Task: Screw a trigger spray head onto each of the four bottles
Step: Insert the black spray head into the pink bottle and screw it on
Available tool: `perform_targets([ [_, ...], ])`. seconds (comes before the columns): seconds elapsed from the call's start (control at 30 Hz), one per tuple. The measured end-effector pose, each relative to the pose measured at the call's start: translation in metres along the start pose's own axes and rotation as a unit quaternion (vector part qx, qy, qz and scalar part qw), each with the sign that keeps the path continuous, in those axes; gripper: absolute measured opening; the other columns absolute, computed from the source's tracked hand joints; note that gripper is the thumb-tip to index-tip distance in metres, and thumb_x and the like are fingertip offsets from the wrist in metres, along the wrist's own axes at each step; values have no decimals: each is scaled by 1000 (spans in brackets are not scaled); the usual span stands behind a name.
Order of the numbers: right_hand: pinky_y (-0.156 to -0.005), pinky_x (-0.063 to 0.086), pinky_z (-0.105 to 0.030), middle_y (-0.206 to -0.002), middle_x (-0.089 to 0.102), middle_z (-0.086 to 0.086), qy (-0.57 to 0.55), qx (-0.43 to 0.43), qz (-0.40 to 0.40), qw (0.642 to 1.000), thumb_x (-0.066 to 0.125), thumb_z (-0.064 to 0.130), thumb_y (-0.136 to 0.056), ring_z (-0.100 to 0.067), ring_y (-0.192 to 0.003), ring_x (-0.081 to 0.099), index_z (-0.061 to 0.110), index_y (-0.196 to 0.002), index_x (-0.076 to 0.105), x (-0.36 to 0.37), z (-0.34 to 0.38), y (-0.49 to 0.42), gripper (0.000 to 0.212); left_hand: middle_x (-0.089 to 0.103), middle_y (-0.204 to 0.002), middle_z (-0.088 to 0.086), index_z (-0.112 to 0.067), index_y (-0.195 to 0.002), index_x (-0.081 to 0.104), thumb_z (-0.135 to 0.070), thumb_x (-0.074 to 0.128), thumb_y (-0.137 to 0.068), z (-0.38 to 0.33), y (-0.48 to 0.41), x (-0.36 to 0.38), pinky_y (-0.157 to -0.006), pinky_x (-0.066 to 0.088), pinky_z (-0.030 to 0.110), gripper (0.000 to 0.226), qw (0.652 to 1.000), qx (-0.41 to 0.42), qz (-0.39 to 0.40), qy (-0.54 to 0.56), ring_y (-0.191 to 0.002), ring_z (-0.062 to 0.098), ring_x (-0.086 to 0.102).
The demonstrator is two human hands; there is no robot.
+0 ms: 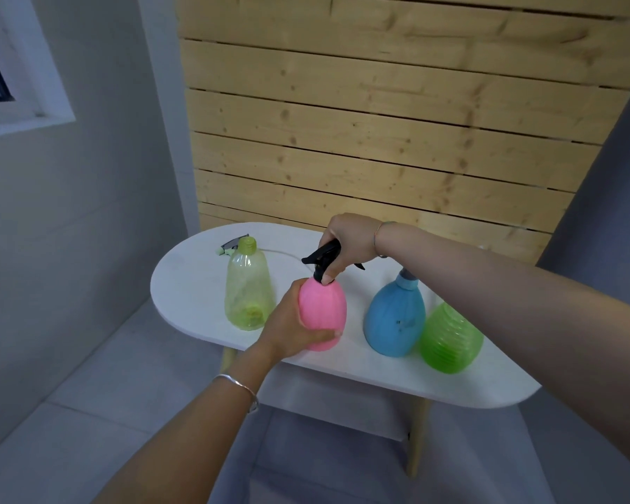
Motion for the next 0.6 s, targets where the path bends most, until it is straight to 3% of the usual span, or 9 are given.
perform_targets([
  [0.13,-60,45,-26,-72,70,3,-6,-9,-8,1000,82,39,-63,-7,-60,57,22,-78,71,1,-1,3,26,48,-124,-4,-31,-132,32,-36,88,-52,1,3,5,-83,51,36,98,1000,0,-31,-4,-109,20,51],
  [0.27,-59,43,-25,-79,67,3,14,-4,-7,1000,82,38,-64,-13,-68,57,18,-94,73,-1,3,2,38,47,-125,-3,-28,-132,32,-38,89,-51,-4,9,9,-84,51,37,100,996,-5,-88,-11,-108,20,50],
  [0.3,-61,46,-25,-85,67,2,18,-6,-10,1000,82,37,-65,-16,-74,58,17,-100,71,-1,4,4,42,46,-125,-3,-28,-132,32,-38,89,-50,-5,9,10,-85,51,39,101,995,-9,-97,-16,-108,20,50],
  [0.37,-83,52,-32,-116,63,0,2,-8,-15,1000,80,35,-69,-20,-102,60,20,-122,59,0,2,8,59,46,-125,-2,-27,-132,31,-40,89,-48,-7,9,12,-86,51,40,103,994,-21,-107,-19,-109,21,50],
  [0.4,-95,48,-36,-132,55,0,-18,-9,-26,999,78,36,-71,-22,-114,56,23,-131,50,-1,0,12,68,46,-125,-3,-26,-131,31,-41,89,-47,-8,9,13,-87,50,40,103,994,-26,-107,-15,-110,21,50],
  [0.47,-106,38,-35,-144,45,0,-41,-24,-93,995,74,39,-75,-25,-125,50,23,-137,42,-11,-11,27,72,45,-126,-2,-25,-131,29,-45,88,-48,-9,8,17,-89,49,40,104,995,-33,-99,-6,-112,23,50],
  [0.53,-106,27,-20,-146,43,0,-53,-34,-165,984,70,39,-79,-20,-133,41,21,-136,45,-22,-31,46,65,43,-131,3,-25,-136,25,-52,83,-50,-10,8,22,-95,48,47,108,995,-48,-90,0,-118,27,48],
  [0.6,-102,22,-16,-147,42,0,-82,-4,-191,978,68,40,-81,-16,-135,37,22,-132,49,-27,-59,64,57,39,-137,7,-26,-142,17,-53,77,-54,-9,8,24,-100,43,52,110,995,-60,-85,-9,-125,30,41],
])
Point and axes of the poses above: each hand's wrist, its own y-axis away from the middle knuckle, its own x-axis out of the palm, z = x × y, the point moved 4 cm from there along -y, towards the middle knuckle
